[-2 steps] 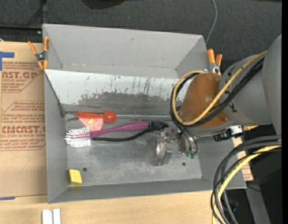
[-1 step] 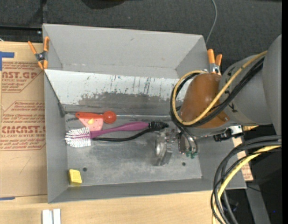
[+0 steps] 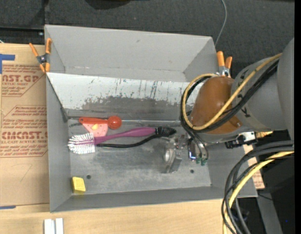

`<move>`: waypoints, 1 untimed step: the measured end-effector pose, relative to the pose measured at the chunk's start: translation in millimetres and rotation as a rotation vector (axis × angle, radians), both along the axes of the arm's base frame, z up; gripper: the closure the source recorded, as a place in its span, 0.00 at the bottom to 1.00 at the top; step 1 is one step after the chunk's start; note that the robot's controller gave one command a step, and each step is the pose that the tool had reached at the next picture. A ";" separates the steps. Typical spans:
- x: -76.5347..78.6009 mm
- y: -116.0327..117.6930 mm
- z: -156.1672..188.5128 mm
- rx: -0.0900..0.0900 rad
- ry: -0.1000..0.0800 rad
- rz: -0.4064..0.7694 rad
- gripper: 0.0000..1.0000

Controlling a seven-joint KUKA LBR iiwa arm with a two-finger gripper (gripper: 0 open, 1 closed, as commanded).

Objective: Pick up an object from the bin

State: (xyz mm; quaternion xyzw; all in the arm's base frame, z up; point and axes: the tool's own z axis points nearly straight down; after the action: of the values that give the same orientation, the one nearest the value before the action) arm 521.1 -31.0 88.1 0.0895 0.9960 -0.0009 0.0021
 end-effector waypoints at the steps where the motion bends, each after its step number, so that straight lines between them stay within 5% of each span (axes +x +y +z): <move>1: 9.5 3.2 -1.8 -0.001 0.000 -0.002 1.00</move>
Offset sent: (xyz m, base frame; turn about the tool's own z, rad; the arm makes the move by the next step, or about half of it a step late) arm 0.0107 0.0014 -0.0006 0.0237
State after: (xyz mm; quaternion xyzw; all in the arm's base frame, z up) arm 530.7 -27.8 86.3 0.0906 0.9959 -0.0013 0.0021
